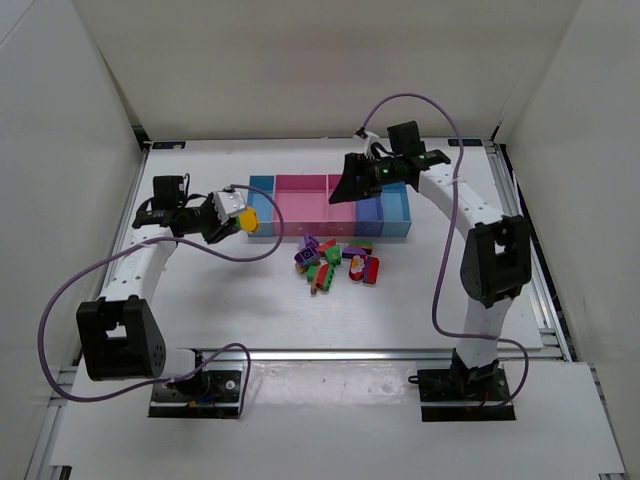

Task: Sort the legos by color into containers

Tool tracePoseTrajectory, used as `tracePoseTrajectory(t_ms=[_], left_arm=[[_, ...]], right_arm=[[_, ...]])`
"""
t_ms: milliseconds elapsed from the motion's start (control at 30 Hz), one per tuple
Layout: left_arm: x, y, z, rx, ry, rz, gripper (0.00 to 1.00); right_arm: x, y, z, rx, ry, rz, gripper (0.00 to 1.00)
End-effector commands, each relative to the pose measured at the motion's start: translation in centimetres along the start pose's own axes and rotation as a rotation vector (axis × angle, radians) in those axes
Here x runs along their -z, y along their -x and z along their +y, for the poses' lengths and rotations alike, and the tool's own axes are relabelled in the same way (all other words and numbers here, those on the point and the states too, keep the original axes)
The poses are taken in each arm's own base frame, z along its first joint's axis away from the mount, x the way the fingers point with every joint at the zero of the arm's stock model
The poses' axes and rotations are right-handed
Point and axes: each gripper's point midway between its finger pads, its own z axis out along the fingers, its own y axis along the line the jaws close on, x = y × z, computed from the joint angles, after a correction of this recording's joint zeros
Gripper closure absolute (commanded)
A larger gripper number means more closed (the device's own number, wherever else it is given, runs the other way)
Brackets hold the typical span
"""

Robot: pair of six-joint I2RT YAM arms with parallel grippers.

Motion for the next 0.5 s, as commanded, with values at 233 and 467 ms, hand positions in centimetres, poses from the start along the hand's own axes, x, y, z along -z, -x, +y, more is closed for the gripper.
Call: tracePoseTrajectory(t_ms=[233,467], left_arm=[[-0.4,5.6,1.9,0.017,0.124,-0.101,0.9],[-1.3,8.0,1.5,-0.022,0.128,-0.134,0.9]], right_arm=[[-4.5,4.2,3.7,0.1,0.11,-0.034,0.08],[-7.0,4.0,5.6,0.156,0.153,-0.01,0.09]])
